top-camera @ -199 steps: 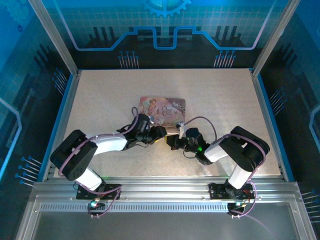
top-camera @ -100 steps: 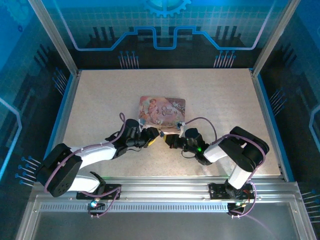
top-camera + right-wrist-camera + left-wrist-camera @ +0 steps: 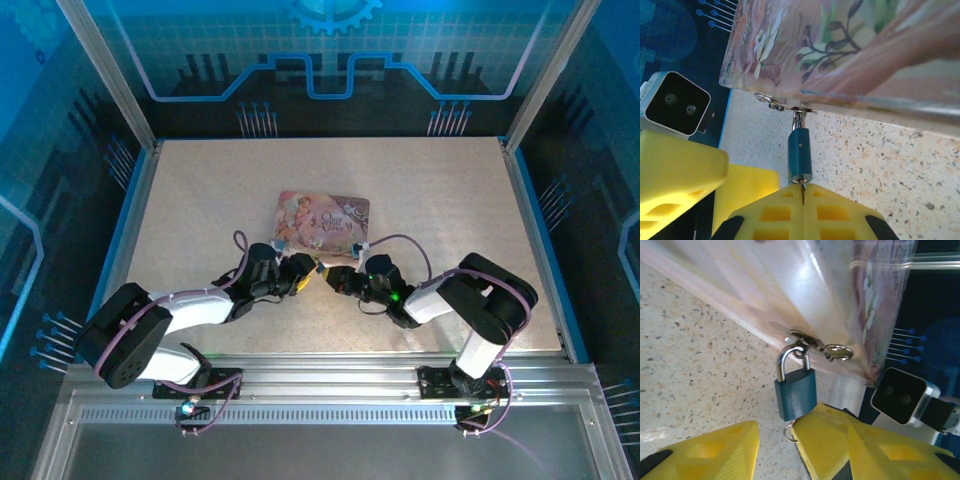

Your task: Unlock a padlock with a key

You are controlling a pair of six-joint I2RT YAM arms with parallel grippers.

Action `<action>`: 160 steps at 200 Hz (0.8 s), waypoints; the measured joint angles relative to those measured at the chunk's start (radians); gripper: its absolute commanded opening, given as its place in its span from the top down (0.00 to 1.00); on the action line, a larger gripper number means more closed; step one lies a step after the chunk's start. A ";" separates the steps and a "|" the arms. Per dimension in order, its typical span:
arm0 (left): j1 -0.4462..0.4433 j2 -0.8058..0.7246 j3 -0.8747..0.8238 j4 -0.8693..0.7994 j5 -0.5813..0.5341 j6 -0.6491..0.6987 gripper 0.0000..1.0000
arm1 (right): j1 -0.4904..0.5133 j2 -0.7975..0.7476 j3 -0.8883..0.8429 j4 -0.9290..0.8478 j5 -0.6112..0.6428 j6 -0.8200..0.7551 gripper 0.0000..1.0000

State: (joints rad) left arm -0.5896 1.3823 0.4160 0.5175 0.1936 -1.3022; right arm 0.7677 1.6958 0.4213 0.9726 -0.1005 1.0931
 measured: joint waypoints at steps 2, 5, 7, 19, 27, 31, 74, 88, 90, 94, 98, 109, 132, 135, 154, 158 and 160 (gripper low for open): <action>0.000 0.002 0.000 0.003 -0.002 -0.003 0.51 | 0.000 0.000 0.000 0.000 0.000 0.002 1.00; 0.000 0.003 0.000 0.005 -0.003 -0.002 0.51 | 0.000 -0.001 0.000 0.000 0.000 0.004 1.00; 0.000 0.004 0.000 0.006 -0.003 -0.004 0.51 | 0.000 -0.001 0.000 0.000 0.000 0.007 1.00; 0.000 0.014 0.000 0.018 -0.006 -0.009 0.51 | 0.002 -0.001 0.003 0.000 0.001 0.018 1.00; 0.000 0.023 0.000 0.024 -0.006 -0.010 0.52 | 0.004 -0.001 0.006 -0.001 0.003 0.026 1.00; 0.000 0.029 0.000 0.031 -0.006 -0.012 0.52 | 0.004 -0.001 0.007 -0.002 0.004 0.030 1.00; 0.000 0.078 0.000 0.072 -0.014 -0.037 0.54 | 0.005 -0.001 0.014 -0.005 0.004 0.056 1.00; 0.000 0.093 0.000 0.094 -0.017 -0.043 0.55 | 0.005 -0.001 0.020 -0.013 0.004 0.060 0.99; 0.000 0.096 0.000 0.097 -0.018 -0.044 0.55 | 0.005 -0.001 0.021 -0.014 0.004 0.060 0.99; 0.000 0.099 0.000 0.102 -0.018 -0.045 0.56 | 0.005 -0.001 0.023 -0.016 0.004 0.061 0.99; 0.000 0.104 0.000 0.109 -0.018 -0.048 0.56 | 0.005 -0.001 0.024 -0.019 0.004 0.063 0.99; 0.000 0.116 0.000 0.122 -0.019 -0.055 0.57 | 0.005 -0.001 0.027 -0.023 0.004 0.064 0.99; 0.000 0.135 0.000 0.142 -0.025 -0.060 0.59 | 0.005 -0.001 0.031 -0.026 0.004 0.071 0.99; 0.000 0.136 0.000 0.144 -0.026 -0.061 0.59 | 0.005 -0.001 0.031 -0.027 0.004 0.071 0.99; 0.000 0.137 0.002 0.148 -0.037 -0.061 0.60 | 0.005 -0.001 0.033 -0.029 0.004 0.074 0.99; 0.000 0.137 0.002 0.150 -0.040 -0.061 0.61 | 0.005 -0.001 0.034 -0.030 0.004 0.075 0.99; 0.000 0.137 0.002 0.151 -0.041 -0.061 0.61 | 0.005 -0.001 0.034 -0.030 0.004 0.075 0.99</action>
State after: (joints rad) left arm -0.5896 1.5192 0.4175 0.6682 0.1528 -1.3632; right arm 0.7723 1.6951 0.4557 0.9424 -0.0967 1.1683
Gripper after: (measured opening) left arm 0.399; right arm 0.051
